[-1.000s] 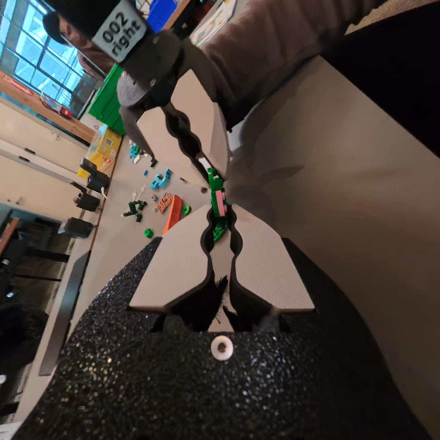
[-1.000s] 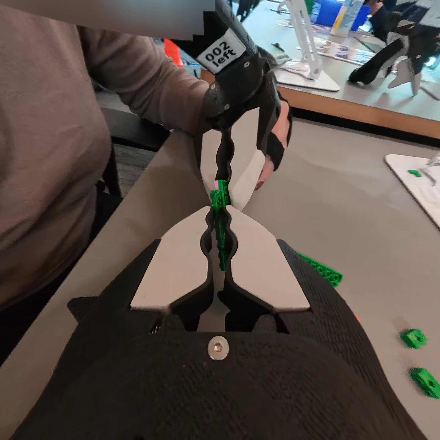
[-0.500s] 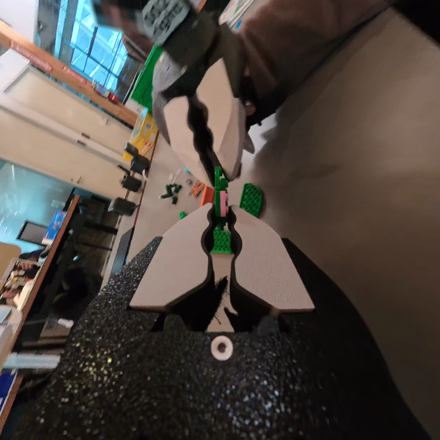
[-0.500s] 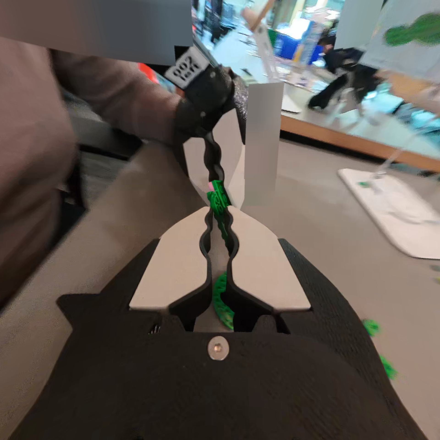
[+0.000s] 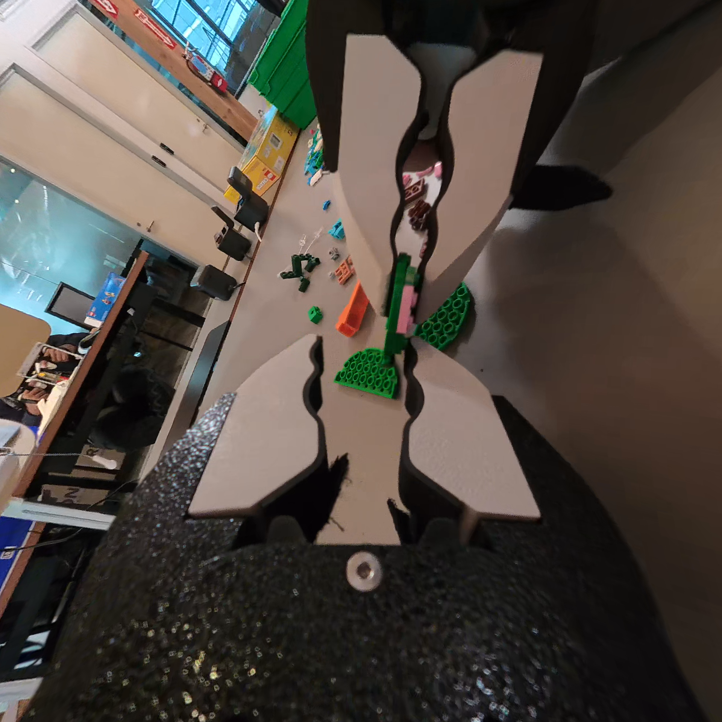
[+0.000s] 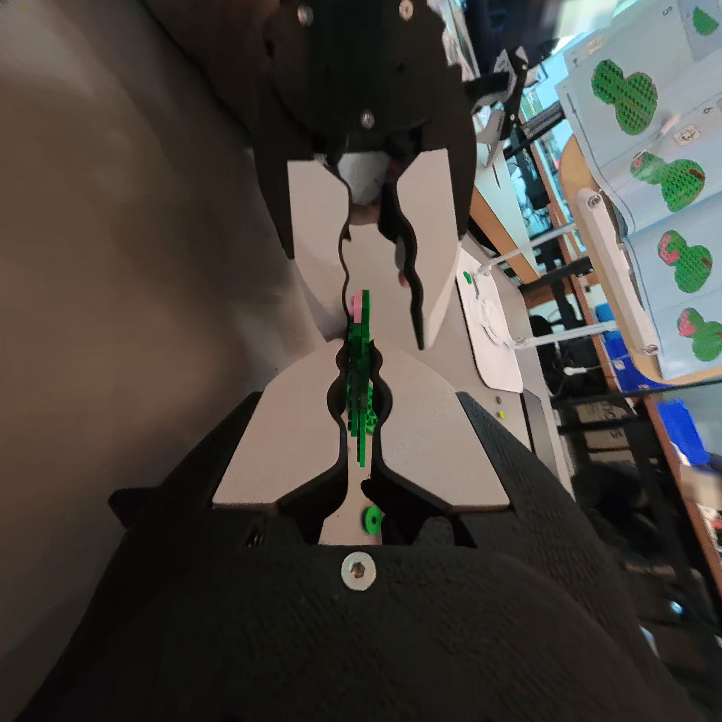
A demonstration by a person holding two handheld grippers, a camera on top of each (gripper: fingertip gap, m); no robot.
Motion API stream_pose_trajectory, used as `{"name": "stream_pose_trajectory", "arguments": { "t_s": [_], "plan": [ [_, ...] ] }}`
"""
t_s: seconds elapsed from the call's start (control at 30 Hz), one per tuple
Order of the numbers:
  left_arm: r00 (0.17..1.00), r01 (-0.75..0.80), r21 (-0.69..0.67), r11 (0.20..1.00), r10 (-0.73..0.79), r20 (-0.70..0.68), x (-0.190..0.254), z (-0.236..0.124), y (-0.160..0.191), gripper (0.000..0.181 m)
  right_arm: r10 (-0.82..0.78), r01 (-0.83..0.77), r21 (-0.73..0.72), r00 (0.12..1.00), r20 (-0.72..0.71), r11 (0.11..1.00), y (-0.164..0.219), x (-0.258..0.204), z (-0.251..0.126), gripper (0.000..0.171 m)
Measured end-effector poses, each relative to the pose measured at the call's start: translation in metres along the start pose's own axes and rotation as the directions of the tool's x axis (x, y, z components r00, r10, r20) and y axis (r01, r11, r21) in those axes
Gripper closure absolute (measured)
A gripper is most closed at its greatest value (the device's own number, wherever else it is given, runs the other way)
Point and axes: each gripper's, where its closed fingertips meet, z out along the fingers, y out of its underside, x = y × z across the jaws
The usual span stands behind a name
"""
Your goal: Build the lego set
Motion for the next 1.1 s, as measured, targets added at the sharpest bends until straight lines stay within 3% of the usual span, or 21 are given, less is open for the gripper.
{"name": "stream_pose_trajectory", "arguments": {
  "t_s": [0.07,0.23,0.4,0.53,0.73,0.87,1.1],
  "plan": [
    [1.0,-0.013,0.003,1.0,0.013,0.001,0.002,0.002,0.0,0.142,0.0,0.0,0.046,1.0,0.015,0.999,-0.006,-0.002,-0.003,0.165],
    [0.993,-0.098,-0.012,0.995,0.099,0.064,0.006,0.007,-0.001,0.172,-0.021,0.022,0.02,0.998,-0.056,1.0,-0.003,0.006,-0.004,0.163],
    [0.978,-0.132,-0.277,0.952,0.17,0.118,-0.009,0.009,0.029,0.172,-0.06,0.006,-0.245,0.975,-0.216,0.97,0.021,0.029,0.002,0.146],
    [0.965,-0.202,-0.356,0.912,0.247,0.086,-0.006,0.01,0.04,0.173,-0.183,0.083,-0.453,0.966,-0.182,0.888,0.039,0.022,0.014,0.143],
    [0.967,-0.211,-0.391,0.896,0.249,0.048,-0.008,0.006,0.046,0.173,-0.255,0.141,-0.501,0.952,-0.168,0.854,0.039,0.024,0.009,0.156],
    [0.98,-0.19,-0.296,0.936,0.201,0.008,-0.002,0.004,0.035,0.173,-0.287,0.207,-0.46,0.951,-0.111,0.864,0.039,0.015,0.009,0.155],
    [0.947,-0.294,-0.28,0.914,0.319,0.047,-0.007,0.002,0.028,0.173,-0.354,0.268,-0.427,0.926,-0.134,0.864,0.029,0.016,0.01,0.164]
  ]
}}
